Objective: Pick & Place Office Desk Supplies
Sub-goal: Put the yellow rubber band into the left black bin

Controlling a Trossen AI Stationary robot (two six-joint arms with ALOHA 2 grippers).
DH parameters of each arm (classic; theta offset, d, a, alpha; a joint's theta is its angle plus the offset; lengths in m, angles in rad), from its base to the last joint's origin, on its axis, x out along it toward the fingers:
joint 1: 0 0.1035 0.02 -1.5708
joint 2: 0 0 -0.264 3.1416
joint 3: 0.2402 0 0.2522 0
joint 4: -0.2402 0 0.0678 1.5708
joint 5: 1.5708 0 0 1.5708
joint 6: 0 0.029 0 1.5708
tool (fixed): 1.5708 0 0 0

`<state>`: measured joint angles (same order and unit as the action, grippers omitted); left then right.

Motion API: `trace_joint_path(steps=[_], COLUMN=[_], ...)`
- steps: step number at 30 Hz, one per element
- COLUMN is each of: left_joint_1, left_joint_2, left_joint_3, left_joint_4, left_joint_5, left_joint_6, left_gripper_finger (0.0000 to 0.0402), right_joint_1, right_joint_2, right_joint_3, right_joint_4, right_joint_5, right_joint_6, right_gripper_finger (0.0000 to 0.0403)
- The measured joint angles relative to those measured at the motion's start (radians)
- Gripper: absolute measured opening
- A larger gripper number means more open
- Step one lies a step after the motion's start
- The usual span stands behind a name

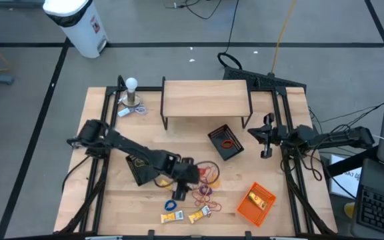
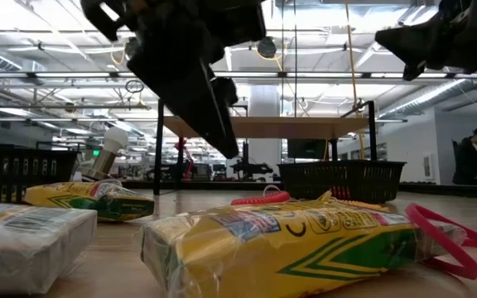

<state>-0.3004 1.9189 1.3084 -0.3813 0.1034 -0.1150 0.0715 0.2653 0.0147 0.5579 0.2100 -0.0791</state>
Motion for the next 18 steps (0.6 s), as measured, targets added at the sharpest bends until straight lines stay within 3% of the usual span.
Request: trace_joint_path(steps=[5,18], left_joint_1=[-0.031,-0.055], left_joint_2=[0.062,0.179], left_joint_3=[0.06,0.068], left_joint_4=[0.016,0.104], left_joint_5=[-0.014,-0.083], left_joint_6=[0.02,0.104], left_gripper_finger=[0.0225,0.0227], right_joint_1=[0.0,0.0], right_joint_2=[0.028,0.099], right_joint_3=[0.0,0.0], right_joint_4=[0.014,0.074], right_joint_5=[0.002,0.004], right_joint_6=[0.015,0.012], right_gripper_finger=[0.0004,0.0004])
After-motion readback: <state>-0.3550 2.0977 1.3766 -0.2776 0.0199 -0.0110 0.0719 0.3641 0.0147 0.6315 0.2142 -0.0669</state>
